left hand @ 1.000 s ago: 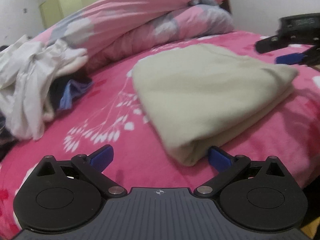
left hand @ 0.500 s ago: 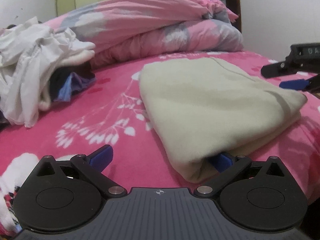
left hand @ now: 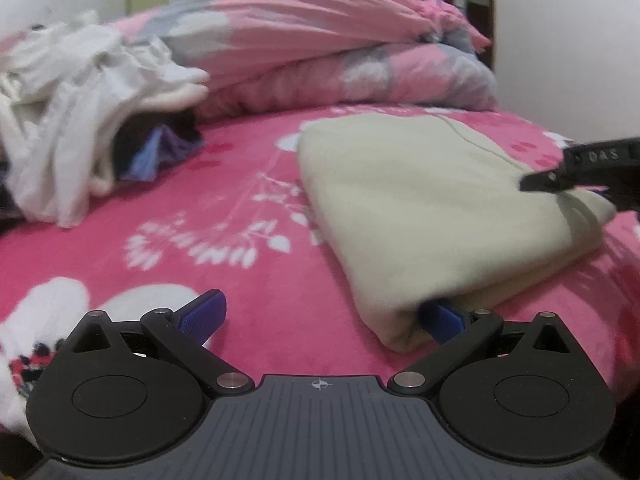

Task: Fold clothes

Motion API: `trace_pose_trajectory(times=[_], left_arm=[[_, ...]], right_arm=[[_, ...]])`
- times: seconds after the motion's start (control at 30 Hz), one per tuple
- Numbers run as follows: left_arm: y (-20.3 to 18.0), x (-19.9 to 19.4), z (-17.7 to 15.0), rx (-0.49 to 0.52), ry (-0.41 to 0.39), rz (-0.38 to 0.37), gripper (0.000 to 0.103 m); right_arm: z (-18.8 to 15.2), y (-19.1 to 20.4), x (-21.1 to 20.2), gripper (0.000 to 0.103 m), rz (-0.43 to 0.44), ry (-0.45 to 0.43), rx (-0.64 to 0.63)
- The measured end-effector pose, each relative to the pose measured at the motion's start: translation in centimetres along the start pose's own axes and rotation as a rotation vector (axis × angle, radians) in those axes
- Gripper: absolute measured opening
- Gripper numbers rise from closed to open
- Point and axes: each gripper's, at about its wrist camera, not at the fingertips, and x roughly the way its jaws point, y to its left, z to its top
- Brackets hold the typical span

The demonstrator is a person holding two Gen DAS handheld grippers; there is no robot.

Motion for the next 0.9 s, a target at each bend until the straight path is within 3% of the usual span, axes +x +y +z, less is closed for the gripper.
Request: trace_pose_trajectory(times=[0.13,0.27,0.4,0.47,0.63,0.9], left_arm=[[3.2,-2.6,0.3,-0.022,0.031,-0.182,0.103],[5.7,-4.4,1.5,-0.127,-0.037,-0.255,0.103],[6.8,0.1,4.0,-0.341,0.046,-0.313,0.103],[6.8,2.4,4.7,-0.399,0.078,-0.338,0.103],[6.6,7.3,5.5,-0.426,0.201,-0.412,0.103],[7.6,11.5,6.5,-0.473,0.247,-0.557,0.103]], right_arm=[[1.4,-1.6,-1.6,0.080,0.065,-0.004,0.029],[3.6,-5.2,-2.6,0.088,0.146,0.005,0.116],[5.3,-8.8,-0.3,0.089,0.226,0.083,0.270],[5.7,-9.5,1.4,0.089,0.252,0.121,0.302],[6.1,-10.0,4.9,0.089,0.310,0.224,0.303],[6.9,-9.7,7.8,0.090,0.494,0.362,0.281]])
